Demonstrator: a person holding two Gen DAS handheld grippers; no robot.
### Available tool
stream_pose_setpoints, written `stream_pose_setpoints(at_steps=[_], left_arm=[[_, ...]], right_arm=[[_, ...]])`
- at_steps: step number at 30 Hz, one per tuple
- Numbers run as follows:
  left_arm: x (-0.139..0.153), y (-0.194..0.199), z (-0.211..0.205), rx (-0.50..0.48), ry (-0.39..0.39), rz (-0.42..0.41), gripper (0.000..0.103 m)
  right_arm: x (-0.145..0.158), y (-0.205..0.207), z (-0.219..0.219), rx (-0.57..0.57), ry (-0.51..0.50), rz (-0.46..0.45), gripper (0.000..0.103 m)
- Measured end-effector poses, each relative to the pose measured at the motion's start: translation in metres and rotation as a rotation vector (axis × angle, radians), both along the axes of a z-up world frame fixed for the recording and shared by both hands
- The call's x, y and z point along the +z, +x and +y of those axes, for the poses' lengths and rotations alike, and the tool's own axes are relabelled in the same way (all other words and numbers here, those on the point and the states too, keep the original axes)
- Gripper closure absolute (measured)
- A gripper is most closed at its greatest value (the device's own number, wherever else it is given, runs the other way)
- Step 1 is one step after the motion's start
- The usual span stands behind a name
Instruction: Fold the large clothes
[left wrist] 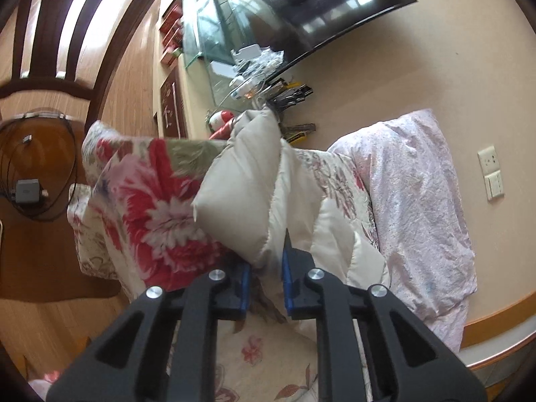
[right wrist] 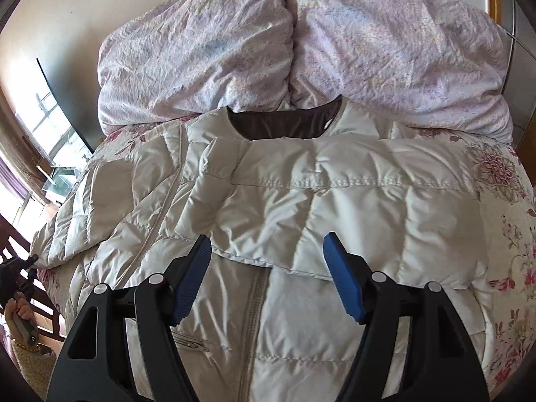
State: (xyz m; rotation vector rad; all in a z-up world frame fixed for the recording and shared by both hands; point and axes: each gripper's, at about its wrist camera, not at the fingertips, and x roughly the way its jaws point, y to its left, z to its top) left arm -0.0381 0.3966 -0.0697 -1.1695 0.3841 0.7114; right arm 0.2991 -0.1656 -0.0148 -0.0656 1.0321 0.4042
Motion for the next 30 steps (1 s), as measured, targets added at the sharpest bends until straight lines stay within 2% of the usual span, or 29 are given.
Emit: stream_pose_setpoints(at_steps=[5,8,10,13,17,23,27,30], left_arm=[[0.082,0.039,-0.025,-0.111,0.226,-0.003,0.089],[0.131,0.073,-0.058,-0.223,0.346,-0.051,0.089],[0.157,0.100,-0.089,-0.322,0.406,-0.093,0.089],[0.178,0.137,-0.135,-0.465,0.450,-0.143,0.089],[0.185,0.182,-0.199,-0.661,0.463,-0.197,0.089],[0.172,0.230,-0.290,-0.906,0.453,-0.235,0.089],[0.150,0.257,-0.346,-1.032,0.441,-0.200,0.089],[0.127,0.276,-0.379,-1.080,0.440,-0.132,0.089]], right_arm=[[0.011,0.002,-0.042,-0.081,-0.004,-0.062,0.032],[0.014,0.001,-0.061,-0.110,-0.009,-0.077,0.032],[0.014,0.001,-0.076,-0.141,-0.010,-0.081,0.032],[0.015,0.001,-0.095,-0.193,-0.011,-0.098,0.032],[0.010,0.001,-0.116,-0.235,-0.007,-0.082,0.032],[0.012,-0.002,-0.135,-0.276,-0.003,-0.098,0.032],[0.012,-0.003,-0.140,-0.283,-0.002,-0.105,0.028],[0.010,-0.003,-0.138,-0.276,-0.012,-0.106,0.028]])
